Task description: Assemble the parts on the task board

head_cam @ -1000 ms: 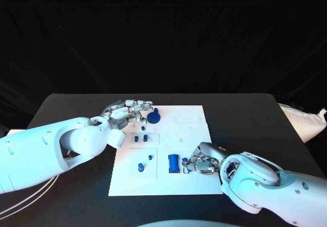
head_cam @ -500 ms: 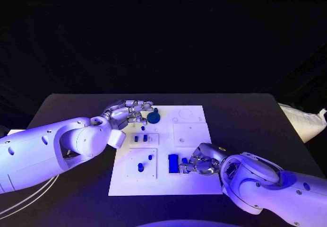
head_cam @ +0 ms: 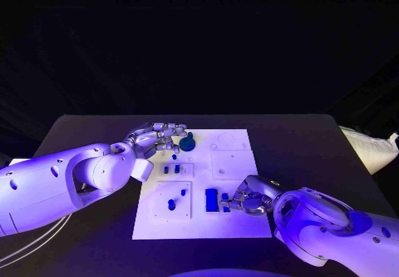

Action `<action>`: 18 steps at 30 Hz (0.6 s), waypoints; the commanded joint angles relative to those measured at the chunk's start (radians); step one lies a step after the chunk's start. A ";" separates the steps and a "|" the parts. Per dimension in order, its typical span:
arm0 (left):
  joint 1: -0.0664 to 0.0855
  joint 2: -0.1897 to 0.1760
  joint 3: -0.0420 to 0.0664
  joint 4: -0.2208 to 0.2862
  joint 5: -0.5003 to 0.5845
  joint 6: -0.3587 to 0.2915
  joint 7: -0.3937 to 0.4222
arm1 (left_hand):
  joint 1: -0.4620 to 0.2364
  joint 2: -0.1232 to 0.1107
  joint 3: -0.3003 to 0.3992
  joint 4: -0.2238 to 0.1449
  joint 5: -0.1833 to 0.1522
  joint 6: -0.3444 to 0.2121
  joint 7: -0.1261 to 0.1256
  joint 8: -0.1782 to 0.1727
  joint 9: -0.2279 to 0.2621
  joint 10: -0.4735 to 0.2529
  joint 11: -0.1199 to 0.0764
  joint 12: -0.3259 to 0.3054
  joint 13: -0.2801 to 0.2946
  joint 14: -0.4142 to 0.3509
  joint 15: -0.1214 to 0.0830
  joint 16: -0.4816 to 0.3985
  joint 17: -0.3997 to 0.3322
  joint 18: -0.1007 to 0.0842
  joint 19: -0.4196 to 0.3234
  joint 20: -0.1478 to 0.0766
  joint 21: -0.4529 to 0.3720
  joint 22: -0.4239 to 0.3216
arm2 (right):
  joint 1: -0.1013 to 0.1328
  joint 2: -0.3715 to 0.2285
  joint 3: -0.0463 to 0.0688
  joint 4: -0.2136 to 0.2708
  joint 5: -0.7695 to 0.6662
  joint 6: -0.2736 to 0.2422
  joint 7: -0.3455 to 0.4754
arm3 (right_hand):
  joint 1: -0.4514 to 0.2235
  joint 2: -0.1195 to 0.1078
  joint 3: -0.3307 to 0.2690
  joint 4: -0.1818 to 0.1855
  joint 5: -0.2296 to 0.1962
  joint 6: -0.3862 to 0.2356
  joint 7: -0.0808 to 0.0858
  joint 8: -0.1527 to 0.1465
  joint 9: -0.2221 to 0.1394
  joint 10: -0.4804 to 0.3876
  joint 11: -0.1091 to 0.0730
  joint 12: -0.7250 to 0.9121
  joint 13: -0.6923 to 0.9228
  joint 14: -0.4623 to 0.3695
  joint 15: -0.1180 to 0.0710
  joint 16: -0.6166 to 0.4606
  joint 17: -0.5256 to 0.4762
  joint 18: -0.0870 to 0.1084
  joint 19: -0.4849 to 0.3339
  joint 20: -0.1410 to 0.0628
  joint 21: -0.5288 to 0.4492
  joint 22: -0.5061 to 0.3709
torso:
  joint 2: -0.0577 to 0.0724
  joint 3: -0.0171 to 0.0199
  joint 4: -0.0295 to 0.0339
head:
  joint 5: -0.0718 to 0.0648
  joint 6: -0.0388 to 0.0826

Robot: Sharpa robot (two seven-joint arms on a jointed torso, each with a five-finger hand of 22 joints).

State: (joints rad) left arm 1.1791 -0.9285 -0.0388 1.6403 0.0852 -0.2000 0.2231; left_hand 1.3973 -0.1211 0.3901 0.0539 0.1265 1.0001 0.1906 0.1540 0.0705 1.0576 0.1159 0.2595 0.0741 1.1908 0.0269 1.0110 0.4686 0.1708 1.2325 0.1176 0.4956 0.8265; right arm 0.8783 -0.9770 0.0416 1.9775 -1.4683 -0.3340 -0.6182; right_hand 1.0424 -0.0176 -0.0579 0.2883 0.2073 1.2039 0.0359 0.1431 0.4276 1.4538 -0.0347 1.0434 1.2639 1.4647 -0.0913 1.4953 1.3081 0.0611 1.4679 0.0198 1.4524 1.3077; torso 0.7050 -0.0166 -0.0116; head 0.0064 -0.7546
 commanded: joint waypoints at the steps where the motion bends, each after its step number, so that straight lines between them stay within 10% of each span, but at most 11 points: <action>1: 0.000 0.002 0.000 0.001 0.002 0.021 0.003 | 0.000 0.005 -0.005 -0.001 -0.002 -0.006 -0.002 0.005 -0.001 -0.004 -0.001 0.004 -0.001 -0.007 0.000 0.007 -0.001 0.010 0.003 0.005 -0.006 -0.001 | -0.001 -0.006 0.001 -0.003 -0.022 0.002 0.009 | 0.023 0.012 -0.010 -0.002 0.010 0.006 0.001 0.001 0.002 0.008 -0.001 0.002 0.002 0.083 -0.007 0.004 0.138 -0.020 0.031 -0.008 0.005 0.089 | -0.001 -0.0012 0.0013 | -0.003 0.000; 18: 0.000 0.005 0.000 -0.002 0.002 0.023 0.004 | 0.002 0.006 -0.006 -0.002 -0.001 -0.006 -0.002 0.006 -0.001 -0.006 -0.001 0.005 -0.002 -0.010 0.000 0.006 -0.003 0.010 0.001 0.005 -0.008 -0.002 | -0.001 0.031 0.001 -0.063 -0.067 0.035 0.014 | 0.247 0.005 -0.008 -0.107 -0.050 0.003 0.001 -0.006 0.007 0.006 -0.002 -0.004 0.008 0.083 -0.008 0.004 0.139 -0.021 0.031 -0.008 0.006 0.092 | 0.000 -0.0013 0.0028 | -0.005 0.001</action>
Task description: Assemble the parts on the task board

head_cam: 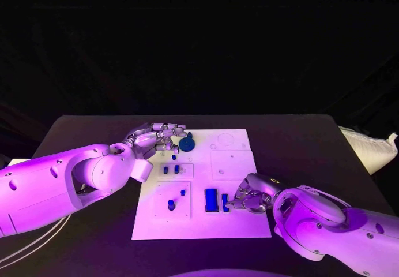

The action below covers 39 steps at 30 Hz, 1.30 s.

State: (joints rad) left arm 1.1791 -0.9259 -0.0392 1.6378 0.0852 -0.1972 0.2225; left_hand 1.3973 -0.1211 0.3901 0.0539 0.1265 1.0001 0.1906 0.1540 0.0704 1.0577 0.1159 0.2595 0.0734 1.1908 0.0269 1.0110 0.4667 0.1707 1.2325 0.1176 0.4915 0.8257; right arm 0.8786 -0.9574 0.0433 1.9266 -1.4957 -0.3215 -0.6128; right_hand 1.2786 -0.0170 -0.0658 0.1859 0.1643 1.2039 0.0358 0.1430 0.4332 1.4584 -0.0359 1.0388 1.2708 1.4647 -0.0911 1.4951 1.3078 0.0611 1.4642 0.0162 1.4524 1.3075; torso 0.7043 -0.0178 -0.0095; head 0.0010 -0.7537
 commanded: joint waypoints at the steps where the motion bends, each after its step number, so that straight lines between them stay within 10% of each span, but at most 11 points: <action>1: 0.000 0.002 0.000 0.000 0.002 0.020 0.005 | 0.002 0.006 -0.006 -0.002 -0.001 -0.006 -0.002 0.006 -0.001 -0.006 -0.001 0.005 -0.001 -0.010 0.000 0.006 -0.001 0.010 0.001 0.005 -0.004 -0.001 | -0.002 0.016 -0.001 -0.018 -0.042 0.024 0.008 | 0.012 0.006 0.000 -0.005 -0.007 0.003 0.001 -0.005 0.001 0.002 -0.001 0.001 0.002 0.083 -0.008 0.004 0.139 -0.021 0.035 -0.005 0.006 0.093 | 0.001 -0.0001 0.0007 | 0.001 0.000; 19: 0.000 0.002 0.000 -0.001 0.001 0.020 0.004 | 0.002 0.006 -0.006 -0.002 -0.001 -0.006 -0.002 0.006 -0.001 -0.006 -0.001 0.005 -0.001 -0.010 0.000 0.006 -0.001 0.010 0.001 0.005 -0.004 -0.001 | -0.005 0.046 -0.003 -0.041 -0.093 0.066 0.004 | 0.072 0.005 0.004 -0.042 -0.020 0.007 -0.003 -0.007 0.001 0.003 -0.005 0.004 0.007 0.083 -0.011 0.005 0.142 -0.021 0.036 -0.006 0.008 0.096 | 0.000 0.0001 -0.0011 | -0.001 -0.003; 29: -0.001 0.004 -0.001 -0.007 0.001 0.019 0.005 | 0.002 0.006 -0.006 -0.002 -0.001 -0.006 -0.002 0.006 -0.001 -0.006 -0.001 0.005 -0.001 -0.010 0.000 0.006 -0.001 0.010 0.001 0.005 -0.004 -0.001 | -0.003 0.025 -0.001 -0.024 -0.004 -0.119 0.061 | -0.067 -0.015 -0.078 0.063 0.008 -0.014 0.014 -0.024 -0.005 -0.026 0.010 -0.103 -0.047 0.074 0.001 -0.021 0.100 -0.011 0.015 0.000 -0.025 0.050 | -0.004 -0.0012 -0.0013 | -0.003 0.006; 35: -0.009 0.014 -0.003 -0.030 0.001 0.004 0.022 | -0.005 0.004 -0.016 0.000 -0.002 -0.010 0.000 0.008 -0.002 -0.011 0.001 0.011 -0.002 -0.025 0.004 0.002 -0.006 0.010 -0.008 0.007 -0.013 -0.005 | 0.031 0.013 0.000 -0.081 0.298 -0.247 0.299 | -0.043 -0.008 -0.110 0.098 0.005 -0.091 0.045 -0.072 -0.024 -0.127 0.038 -0.404 -0.216 0.036 0.022 -0.132 -0.052 0.021 -0.055 0.017 -0.138 -0.097 | -0.019 -0.0054 -0.0048 | -0.002 0.019; 39: -0.017 0.030 -0.003 -0.061 0.006 -0.010 0.044 | -0.018 -0.002 -0.044 0.007 -0.002 -0.021 0.002 0.013 -0.002 -0.021 0.005 0.022 -0.003 -0.108 0.011 -0.063 -0.047 0.008 -0.075 0.017 -0.070 -0.037 | 0.067 0.019 0.001 -0.165 0.613 -0.241 0.536 | 0.046 0.020 -0.098 0.065 0.022 -0.152 0.069 -0.079 -0.051 -0.216 0.060 -0.582 -0.333 -0.024 0.040 -0.310 -0.263 0.065 -0.155 0.033 -0.319 -0.313 | -0.039 -0.0121 -0.0086 | -0.003 0.031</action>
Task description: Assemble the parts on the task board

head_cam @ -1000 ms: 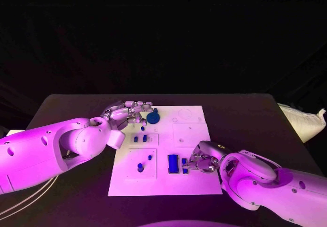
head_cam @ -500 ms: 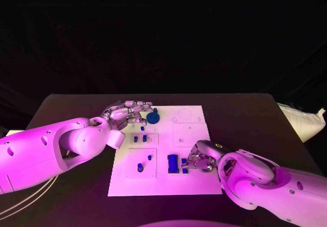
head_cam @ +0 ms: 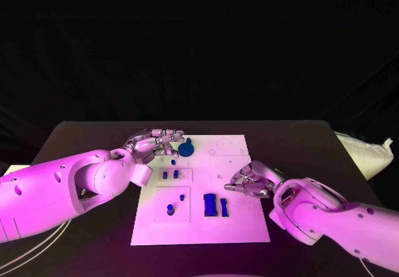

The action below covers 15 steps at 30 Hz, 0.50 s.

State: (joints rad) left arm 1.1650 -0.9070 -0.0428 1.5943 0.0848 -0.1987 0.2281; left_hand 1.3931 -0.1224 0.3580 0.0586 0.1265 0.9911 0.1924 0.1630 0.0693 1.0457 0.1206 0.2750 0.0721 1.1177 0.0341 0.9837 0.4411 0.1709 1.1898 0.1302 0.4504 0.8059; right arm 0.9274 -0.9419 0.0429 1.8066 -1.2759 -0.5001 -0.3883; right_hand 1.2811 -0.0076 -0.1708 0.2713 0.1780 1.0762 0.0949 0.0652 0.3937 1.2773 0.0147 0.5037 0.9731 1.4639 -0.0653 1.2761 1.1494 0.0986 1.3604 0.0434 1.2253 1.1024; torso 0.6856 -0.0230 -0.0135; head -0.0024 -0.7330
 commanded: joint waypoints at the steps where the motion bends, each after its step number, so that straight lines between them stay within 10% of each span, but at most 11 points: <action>1: -0.004 0.015 0.001 -0.027 0.009 -0.011 0.044 | -0.014 0.001 -0.017 0.004 -0.002 -0.014 -0.002 0.006 -0.001 -0.012 0.003 0.008 -0.003 -0.061 0.006 -0.070 -0.040 0.008 -0.058 0.007 -0.052 -0.031 | 0.027 0.007 0.001 -0.066 0.460 -0.050 0.361 | 0.067 0.018 0.011 -0.031 0.009 -0.041 0.019 -0.001 -0.018 -0.063 0.016 -0.079 -0.060 -0.061 0.019 -0.188 -0.211 0.047 -0.106 0.012 -0.189 -0.218 | -0.026 -0.0088 -0.0058 | 0.002 0.012; 3: -0.007 0.027 0.001 -0.051 0.016 -0.021 0.064 | -0.012 0.006 -0.025 0.008 -0.001 -0.017 -0.005 0.009 -0.002 -0.013 0.005 0.008 -0.006 -0.106 0.017 -0.158 -0.088 0.010 -0.112 0.014 -0.108 -0.069 | 0.047 0.018 0.001 -0.119 0.607 -0.019 0.468 | 0.120 0.038 0.021 -0.052 0.005 -0.076 0.038 -0.002 -0.035 -0.119 0.035 -0.165 -0.142 -0.159 0.039 -0.459 -0.482 0.085 -0.218 0.027 -0.409 -0.445 | -0.035 -0.0113 -0.0089 | 0.003 0.019; 11: -0.012 0.073 0.002 -0.158 0.046 -0.066 0.154 | 0.010 0.016 -0.006 0.020 0.001 -0.011 -0.006 -0.010 -0.004 0.027 0.021 -0.087 -0.010 -0.142 0.071 -0.560 -0.268 0.009 -0.292 0.088 -0.347 -0.275 | 0.107 0.083 0.001 -0.309 0.951 0.105 0.705 | 0.261 0.064 0.044 -0.096 -0.016 -0.112 0.093 -0.001 -0.133 -0.136 0.100 -0.439 -0.586 -0.358 0.138 -0.978 -0.783 0.090 -0.369 0.133 -0.862 -0.757 | -0.061 -0.0125 -0.0145 | 0.009 0.055; 15: -0.012 0.102 0.003 -0.217 0.061 -0.082 0.182 | 0.012 0.017 -0.005 0.023 0.000 -0.005 -0.002 -0.026 -0.004 0.030 0.029 -0.137 -0.010 -0.152 0.093 -0.666 -0.312 0.012 -0.329 0.112 -0.389 -0.340 | 0.126 0.126 0.002 -0.397 1.014 0.137 0.761 | 0.277 0.068 0.053 -0.115 -0.019 -0.122 0.086 -0.004 -0.179 -0.165 0.114 -0.443 -0.715 -0.375 0.161 -1.090 -0.877 0.088 -0.352 0.154 -0.959 -0.836 | -0.074 -0.0097 -0.0158 | 0.012 0.065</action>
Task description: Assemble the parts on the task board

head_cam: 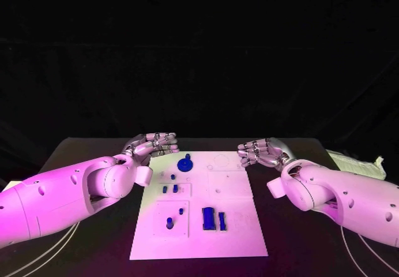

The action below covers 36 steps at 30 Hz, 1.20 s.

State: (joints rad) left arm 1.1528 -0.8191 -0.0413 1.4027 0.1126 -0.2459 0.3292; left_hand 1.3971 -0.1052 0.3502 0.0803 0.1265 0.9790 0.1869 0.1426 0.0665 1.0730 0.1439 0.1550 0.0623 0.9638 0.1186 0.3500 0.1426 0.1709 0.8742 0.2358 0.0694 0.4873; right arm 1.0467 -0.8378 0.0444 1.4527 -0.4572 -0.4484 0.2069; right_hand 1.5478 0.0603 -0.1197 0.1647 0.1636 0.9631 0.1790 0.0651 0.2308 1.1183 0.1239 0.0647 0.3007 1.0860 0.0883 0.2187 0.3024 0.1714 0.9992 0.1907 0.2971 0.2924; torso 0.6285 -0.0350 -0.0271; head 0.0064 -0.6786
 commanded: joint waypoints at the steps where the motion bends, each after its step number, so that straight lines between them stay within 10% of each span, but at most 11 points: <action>1: 0.000 0.022 0.002 -0.040 0.036 -0.038 0.086 | 0.009 0.001 0.002 0.000 0.001 0.008 0.004 -0.011 -0.001 0.004 0.008 -0.029 0.000 0.006 0.011 -0.056 -0.023 0.013 -0.019 0.011 -0.008 -0.039 | 0.009 0.034 0.001 -0.066 0.205 0.093 0.176 | 0.014 0.001 0.006 -0.018 -0.004 -0.010 0.000 -0.003 -0.029 -0.008 0.006 -0.004 -0.074 0.014 0.011 -0.053 -0.053 0.016 0.021 0.007 -0.052 -0.046 | -0.019 0.0026 -0.0021 | 0.003 0.013; 8: 0.000 0.058 0.003 -0.096 0.043 -0.054 0.107 | 0.012 0.009 -0.006 -0.004 0.001 0.016 0.006 -0.029 -0.001 0.007 0.012 -0.068 -0.001 0.026 0.018 -0.129 -0.052 0.014 -0.025 0.018 -0.006 -0.098 | 0.021 0.096 0.002 -0.179 0.217 0.140 0.207 | 0.003 0.014 0.026 -0.046 -0.003 0.014 0.006 -0.002 -0.086 0.024 0.004 -0.002 -0.200 0.149 -0.015 -0.100 -0.141 0.014 0.149 -0.019 -0.108 -0.119 | -0.026 0.0070 -0.0022 | 0.002 0.035; 9: 0.000 0.049 0.002 -0.087 0.022 -0.031 0.053 | -0.415 0.105 -0.106 -0.080 -0.038 -0.288 -0.050 -0.061 -0.067 -0.317 -0.038 -0.155 -0.062 -0.275 -0.023 -0.191 -0.143 -0.051 -0.277 -0.058 -0.069 -0.212 | 0.020 0.085 0.002 -0.160 0.158 0.066 0.130 | -0.461 -0.060 0.120 -0.079 -0.050 -0.284 -0.047 -0.065 -0.126 -0.323 -0.036 -0.065 -0.223 -0.227 -0.088 -0.131 -0.183 -0.052 -0.202 -0.071 -0.160 -0.166 | -0.020 0.0041 -0.0012 | 0.003 0.024; 20: -0.030 0.046 0.013 -0.012 -0.017 -0.176 0.094 | -0.748 0.105 -0.191 -0.080 -0.127 -0.521 -0.097 -0.143 -0.067 -0.575 -0.072 -0.155 -0.062 -0.508 -0.119 -0.248 -0.143 -0.073 -0.483 -0.119 -0.069 -0.308 | 0.013 0.075 -0.015 -0.056 0.270 -0.080 0.199 | -0.828 -0.060 0.120 -0.165 -0.089 -0.512 -0.093 -0.065 -0.231 -0.590 -0.124 -0.065 -0.301 -0.515 -0.088 -0.219 -0.227 -0.080 -0.468 -0.111 -0.209 -0.212 | -0.076 0.0312 0.0236 | -0.005 0.072; 22: -0.041 0.045 0.018 0.015 -0.032 -0.229 0.108 | -0.798 0.105 -0.203 -0.080 -0.127 -0.556 -0.104 -0.143 -0.067 -0.613 -0.144 -0.155 -0.062 -0.543 -0.119 -0.255 -0.143 -0.084 -0.513 -0.128 -0.069 -0.321 | 0.011 0.071 -0.022 -0.018 0.311 -0.132 0.223 | -0.885 -0.060 0.120 -0.165 -0.164 -0.547 -0.100 -0.065 -0.231 -0.631 -0.124 -0.065 -0.301 -0.560 -0.088 -0.219 -0.302 -0.080 -0.510 -0.117 -0.216 -0.218 | -0.082 0.0340 0.0263 | -0.006 0.077; 25: -0.060 0.043 0.025 0.062 -0.057 -0.321 0.134 | -0.866 0.105 -0.220 -0.080 -0.127 -0.604 -0.114 -0.143 -0.067 -0.666 -0.144 -0.155 -0.062 -0.591 -0.119 -0.267 -0.143 -0.084 -0.554 -0.140 -0.069 -0.340 | 0.008 0.066 -0.031 0.036 0.369 -0.207 0.259 | -0.959 -0.060 0.120 -0.165 -0.164 -0.594 -0.109 -0.065 -0.231 -0.685 -0.124 -0.065 -0.301 -0.619 -0.088 -0.219 -0.302 -0.091 -0.565 -0.191 -0.225 -0.292 | -0.084 0.0350 0.0271 | -0.006 0.079; 26: -0.066 0.043 0.027 0.076 -0.064 -0.348 0.142 | -0.887 0.105 -0.225 -0.080 -0.127 -0.619 -0.117 -0.143 -0.067 -0.681 -0.144 -0.155 -0.062 -0.606 -0.119 -0.269 -0.143 -0.091 -0.566 -0.144 -0.069 -0.346 | 0.007 0.064 -0.033 0.050 0.385 -0.228 0.269 | -0.983 -0.060 0.120 -0.165 -0.164 -0.609 -0.179 -0.065 -0.231 -0.703 -0.124 -0.065 -0.301 -0.638 -0.088 -0.219 -0.302 -0.091 -0.583 -0.191 -0.297 -0.292 | -0.084 0.0350 0.0271 | -0.006 0.079; 27: -0.074 0.042 0.030 0.095 -0.075 -0.385 0.152 | -0.920 0.105 -0.233 -0.080 -0.127 -0.642 -0.187 -0.143 -0.067 -0.707 -0.144 -0.155 -0.062 -0.629 -0.119 -0.275 -0.143 -0.095 -0.586 -0.150 -0.069 -0.355 | 0.006 0.063 -0.036 0.069 0.405 -0.254 0.281 | -1.020 -0.060 0.120 -0.165 -0.164 -0.632 -0.179 -0.065 -0.231 -0.731 -0.124 -0.065 -0.301 -0.667 -0.088 -0.219 -0.302 -0.091 -0.610 -0.191 -0.297 -0.292 | -0.084 0.0350 0.0271 | -0.006 0.079; 30: -0.087 0.041 0.035 0.128 -0.092 -0.447 0.169 | -0.971 0.105 -0.245 -0.080 -0.127 -0.678 -0.187 -0.143 -0.067 -0.746 -0.144 -0.155 -0.062 -0.664 -0.119 -0.350 -0.143 -0.095 -0.617 -0.159 -0.069 -0.369 | 0.004 0.060 -0.041 0.098 0.436 -0.295 0.300 | -1.076 -0.060 0.120 -0.165 -0.164 -0.667 -0.179 -0.065 -0.231 -0.772 -0.124 -0.065 -0.301 -0.712 -0.088 -0.219 -0.302 -0.171 -0.651 -0.191 -0.297 -0.292 | -0.084 0.0350 0.0271 | -0.006 0.079; 32: -0.093 0.040 0.038 0.144 -0.100 -0.478 0.178 | -1.004 0.105 -0.253 -0.080 -0.127 -0.701 -0.187 -0.143 -0.067 -0.772 -0.144 -0.155 -0.062 -0.688 -0.119 -0.350 -0.143 -0.171 -0.637 -0.165 -0.069 -0.379 | 0.004 0.059 -0.043 0.110 0.449 -0.311 0.308 | -1.112 -0.060 0.120 -0.165 -0.164 -0.690 -0.179 -0.065 -0.231 -0.799 -0.124 -0.065 -0.301 -0.740 -0.088 -0.219 -0.302 -0.171 -0.678 -0.191 -0.297 -0.292 | -0.084 0.0350 0.0271 | -0.006 0.079; 36: -0.102 0.039 0.041 0.164 -0.111 -0.519 0.189 | -1.068 0.105 -0.269 -0.080 -0.127 -0.747 -0.187 -0.143 -0.067 -0.821 -0.144 -0.155 -0.062 -0.733 -0.119 -0.350 -0.143 -0.171 -0.674 -0.236 -0.069 -0.396 | 0.003 0.058 -0.044 0.117 0.457 -0.322 0.313 | -1.182 -0.060 0.120 -0.165 -0.164 -0.734 -0.179 -0.065 -0.231 -0.850 -0.124 -0.065 -0.301 -0.796 -0.088 -0.219 -0.302 -0.171 -0.730 -0.191 -0.297 -0.292 | -0.084 0.0350 0.0271 | -0.006 0.079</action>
State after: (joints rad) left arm 1.0526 -0.7802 -0.0019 1.5602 0.0443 -0.6723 0.4670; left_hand 0.4518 -0.0009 0.1128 -0.0007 0.0064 0.3191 0.0193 0.0066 0.0017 0.3468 0.0072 0.0058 0.0016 0.3175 0.0050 0.0317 0.0023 0.0540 0.2758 0.0507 0.0074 0.1252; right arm 1.0505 -0.7795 0.0000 1.5677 -0.0431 -0.7161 0.4726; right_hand 0.5020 0.0012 -0.0010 0.0106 0.0135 0.3146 0.0165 0.0070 0.0061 0.3685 0.0037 0.0065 0.0023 0.3978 0.0009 0.0077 0.0095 0.0402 0.3698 0.0126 0.0194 0.0131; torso 0.5450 -0.0002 -0.0004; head 0.0001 -0.6001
